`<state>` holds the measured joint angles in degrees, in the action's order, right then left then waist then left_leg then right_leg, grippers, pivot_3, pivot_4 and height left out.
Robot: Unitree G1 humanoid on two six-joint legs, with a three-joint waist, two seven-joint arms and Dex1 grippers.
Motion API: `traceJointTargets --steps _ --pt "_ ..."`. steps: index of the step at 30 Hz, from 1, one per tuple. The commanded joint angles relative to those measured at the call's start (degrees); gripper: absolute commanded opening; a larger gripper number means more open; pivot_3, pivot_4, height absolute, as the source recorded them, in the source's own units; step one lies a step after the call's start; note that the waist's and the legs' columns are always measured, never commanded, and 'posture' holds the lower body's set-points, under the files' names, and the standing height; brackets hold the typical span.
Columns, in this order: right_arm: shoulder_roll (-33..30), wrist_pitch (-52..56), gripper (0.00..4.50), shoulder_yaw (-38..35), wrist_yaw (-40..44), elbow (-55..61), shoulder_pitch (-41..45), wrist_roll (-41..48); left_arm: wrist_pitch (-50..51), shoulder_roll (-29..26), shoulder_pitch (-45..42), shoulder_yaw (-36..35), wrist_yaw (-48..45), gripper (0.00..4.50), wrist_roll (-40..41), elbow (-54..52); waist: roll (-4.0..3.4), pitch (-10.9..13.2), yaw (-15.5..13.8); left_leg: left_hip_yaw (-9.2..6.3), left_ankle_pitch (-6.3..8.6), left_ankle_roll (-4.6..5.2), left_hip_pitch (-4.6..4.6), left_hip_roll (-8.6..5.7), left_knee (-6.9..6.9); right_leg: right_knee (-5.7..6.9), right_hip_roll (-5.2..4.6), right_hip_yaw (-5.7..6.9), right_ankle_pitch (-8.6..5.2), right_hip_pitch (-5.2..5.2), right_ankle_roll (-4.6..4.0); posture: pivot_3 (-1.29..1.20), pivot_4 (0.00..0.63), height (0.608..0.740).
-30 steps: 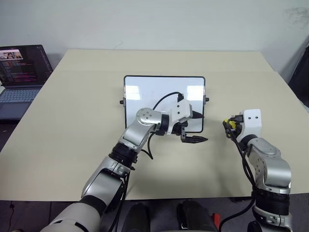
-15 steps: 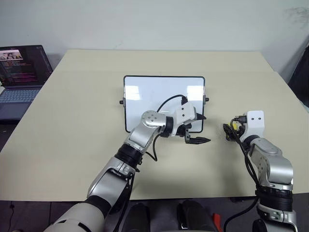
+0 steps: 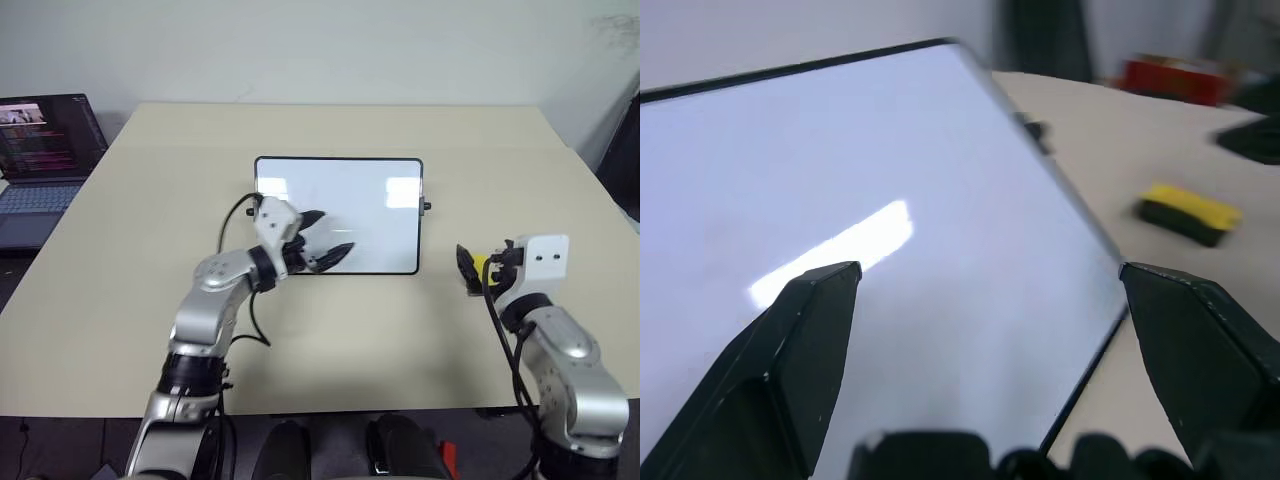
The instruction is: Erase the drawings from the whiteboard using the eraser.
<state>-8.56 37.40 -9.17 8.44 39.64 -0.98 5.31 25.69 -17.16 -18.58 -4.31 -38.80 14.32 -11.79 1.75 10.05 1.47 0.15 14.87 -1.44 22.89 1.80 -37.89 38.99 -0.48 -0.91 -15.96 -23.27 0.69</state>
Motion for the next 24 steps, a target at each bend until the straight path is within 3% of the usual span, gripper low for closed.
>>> traceJointTargets --steps 1,9,14,20,24 --pt "1.0 -12.1 4.48 2.4 -1.3 2.3 -4.7 -2.7 -1.7 1.4 6.1 -4.4 7.5 4.50 -0.4 -7.8 0.00 0.0 -0.2 -0.01 0.00 0.00 0.00 -0.07 -0.02 0.01 -0.03 0.03 0.00 0.02 0.03 0.00 0.150 0.740" --pt "5.5 -26.9 4.48 1.7 1.5 -1.8 -20.0 2.9 -9.3 4.6 20.9 -9.7 19.9 4.50 -4.3 -9.0 0.12 -0.2 -0.2 0.08 0.02 -0.03 -0.14 -0.13 -0.02 -0.02 -0.29 0.00 -0.04 0.11 0.14 0.00 0.150 0.740" --pt "4.4 -30.5 4.48 -3.0 2.9 -5.9 -19.9 7.3 -10.0 6.6 18.9 -10.0 26.3 4.50 -5.9 -8.2 0.18 -0.2 -0.3 0.12 -0.04 0.03 -0.23 -0.15 -0.10 0.00 -0.28 -0.03 -0.04 0.21 0.23 0.00 0.150 0.740" --pt "3.0 -31.2 4.48 1.1 4.3 -4.1 -24.5 4.6 -9.9 6.6 17.4 -8.5 28.2 4.50 -6.2 -8.7 0.14 -0.3 -0.3 0.11 -0.03 0.03 -0.20 -0.08 0.00 0.00 -0.15 -0.06 -0.06 0.15 0.11 0.00 0.150 0.740" --pt "2.4 -27.8 4.48 0.1 3.0 -1.6 -24.8 6.3 -8.9 6.9 17.4 -7.4 29.6 4.50 -6.6 -8.9 0.14 -0.2 -0.1 0.11 0.01 -0.02 -0.16 -0.06 0.02 -0.01 -0.15 -0.06 -0.05 0.10 0.06 0.00 0.150 0.740"
